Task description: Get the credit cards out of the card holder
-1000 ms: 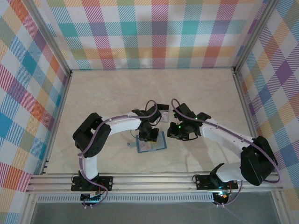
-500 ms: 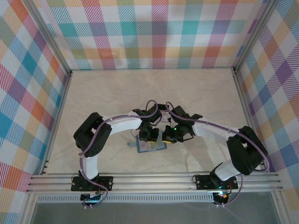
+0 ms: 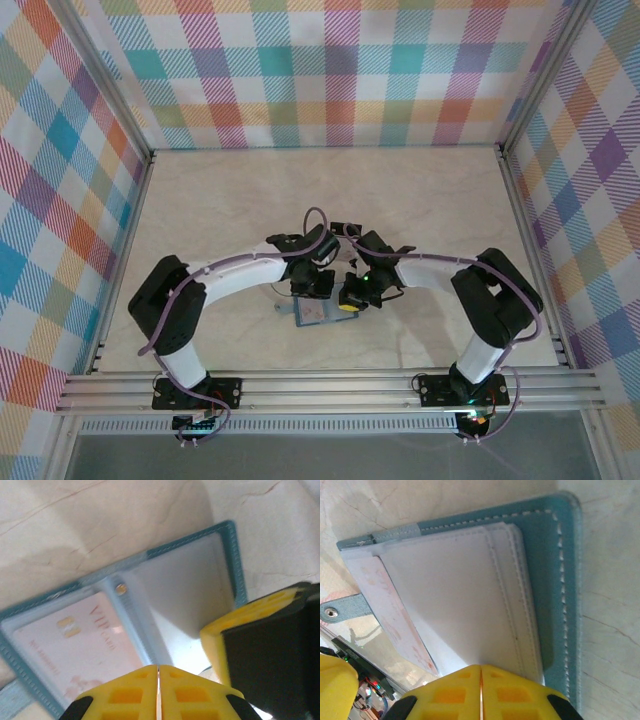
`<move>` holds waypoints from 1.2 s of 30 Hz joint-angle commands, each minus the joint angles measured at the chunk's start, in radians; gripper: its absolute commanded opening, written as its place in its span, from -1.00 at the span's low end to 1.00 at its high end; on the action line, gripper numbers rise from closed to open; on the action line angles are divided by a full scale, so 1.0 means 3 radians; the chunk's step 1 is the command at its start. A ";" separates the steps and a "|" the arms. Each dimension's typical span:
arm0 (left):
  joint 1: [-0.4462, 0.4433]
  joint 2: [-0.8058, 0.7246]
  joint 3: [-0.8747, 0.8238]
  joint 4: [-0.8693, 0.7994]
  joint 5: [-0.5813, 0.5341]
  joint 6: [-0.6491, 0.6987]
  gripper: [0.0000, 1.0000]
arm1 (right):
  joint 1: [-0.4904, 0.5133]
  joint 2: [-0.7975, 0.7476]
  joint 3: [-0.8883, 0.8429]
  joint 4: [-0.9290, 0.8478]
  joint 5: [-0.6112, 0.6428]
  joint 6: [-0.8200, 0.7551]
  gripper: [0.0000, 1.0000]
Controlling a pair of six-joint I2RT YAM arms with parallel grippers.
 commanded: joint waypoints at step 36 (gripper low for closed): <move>0.0517 -0.0146 -0.0883 0.0250 0.0234 -0.0020 -0.82 | 0.0254 0.0687 0.0764 -0.0202 -0.0212 -0.0314 -0.58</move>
